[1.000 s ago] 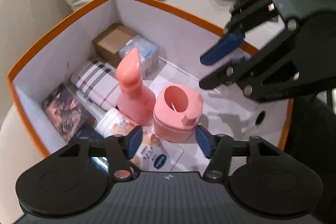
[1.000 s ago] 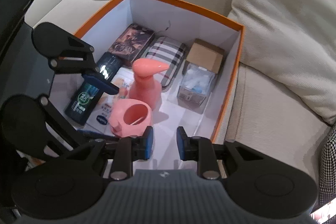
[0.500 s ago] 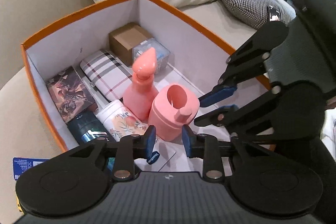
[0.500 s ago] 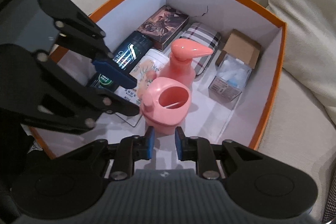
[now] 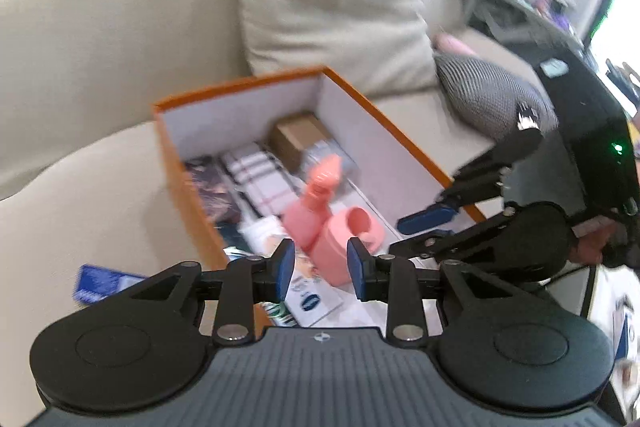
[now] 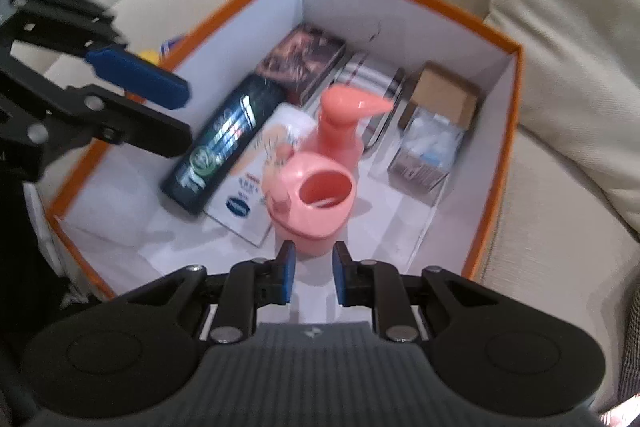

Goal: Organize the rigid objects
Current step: 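Move both tools out of the shoebox toward the tape measure and tin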

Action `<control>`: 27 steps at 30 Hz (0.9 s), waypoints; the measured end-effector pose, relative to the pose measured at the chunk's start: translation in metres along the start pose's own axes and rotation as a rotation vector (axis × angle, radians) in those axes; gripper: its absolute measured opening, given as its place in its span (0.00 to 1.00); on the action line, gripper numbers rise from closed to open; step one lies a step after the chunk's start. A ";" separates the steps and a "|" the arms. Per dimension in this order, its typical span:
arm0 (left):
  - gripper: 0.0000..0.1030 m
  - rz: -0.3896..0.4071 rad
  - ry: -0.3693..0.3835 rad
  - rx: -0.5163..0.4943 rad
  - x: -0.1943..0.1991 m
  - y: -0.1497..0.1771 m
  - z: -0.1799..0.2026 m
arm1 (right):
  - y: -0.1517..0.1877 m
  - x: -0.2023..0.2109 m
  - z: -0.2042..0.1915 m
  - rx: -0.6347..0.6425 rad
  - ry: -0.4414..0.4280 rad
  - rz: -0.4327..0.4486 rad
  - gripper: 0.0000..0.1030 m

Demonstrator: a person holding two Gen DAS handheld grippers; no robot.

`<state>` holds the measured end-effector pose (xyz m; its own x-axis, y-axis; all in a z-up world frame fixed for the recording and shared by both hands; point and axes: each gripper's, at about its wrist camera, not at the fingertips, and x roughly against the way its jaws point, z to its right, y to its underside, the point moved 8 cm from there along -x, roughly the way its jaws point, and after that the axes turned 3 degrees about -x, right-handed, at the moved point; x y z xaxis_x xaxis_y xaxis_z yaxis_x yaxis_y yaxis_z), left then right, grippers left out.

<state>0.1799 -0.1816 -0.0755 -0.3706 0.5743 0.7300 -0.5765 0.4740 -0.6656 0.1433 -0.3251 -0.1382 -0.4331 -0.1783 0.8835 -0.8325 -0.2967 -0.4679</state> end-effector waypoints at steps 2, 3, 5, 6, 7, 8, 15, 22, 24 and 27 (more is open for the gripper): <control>0.38 0.026 -0.033 0.035 0.018 0.002 -0.009 | -0.007 0.013 -0.006 -0.017 0.004 0.039 0.20; 0.38 0.034 -0.050 0.053 0.027 0.004 -0.015 | -0.011 0.019 -0.009 -0.027 0.001 0.059 0.20; 0.40 0.046 -0.088 0.078 0.042 0.009 -0.026 | -0.020 0.029 -0.017 -0.048 -0.005 0.091 0.20; 0.43 0.044 -0.111 0.087 0.050 0.012 -0.033 | -0.025 0.034 -0.021 -0.058 -0.008 0.108 0.20; 0.46 0.039 -0.134 0.096 0.055 0.016 -0.040 | -0.029 0.038 -0.025 -0.063 -0.011 0.125 0.21; 0.48 0.038 -0.159 0.112 0.060 0.020 -0.048 | -0.036 0.042 -0.031 -0.066 -0.014 0.145 0.22; 0.61 0.018 -0.284 0.269 0.083 0.057 -0.110 | -0.078 0.044 -0.085 -0.038 -0.094 0.209 0.31; 0.72 -0.032 -0.304 0.259 0.063 0.075 -0.141 | -0.110 -0.006 -0.143 0.077 -0.129 0.108 0.32; 0.72 -0.048 -0.292 0.210 0.051 0.078 -0.145 | -0.116 -0.025 -0.153 0.106 -0.121 0.064 0.32; 0.74 -0.065 -0.269 0.102 0.032 0.083 -0.149 | -0.128 -0.049 -0.159 0.134 -0.108 0.013 0.32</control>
<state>0.2287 -0.0248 -0.1304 -0.5025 0.3403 0.7948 -0.6705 0.4271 -0.6067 0.2161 -0.1292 -0.1190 -0.3981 -0.2803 0.8735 -0.7703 -0.4149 -0.4842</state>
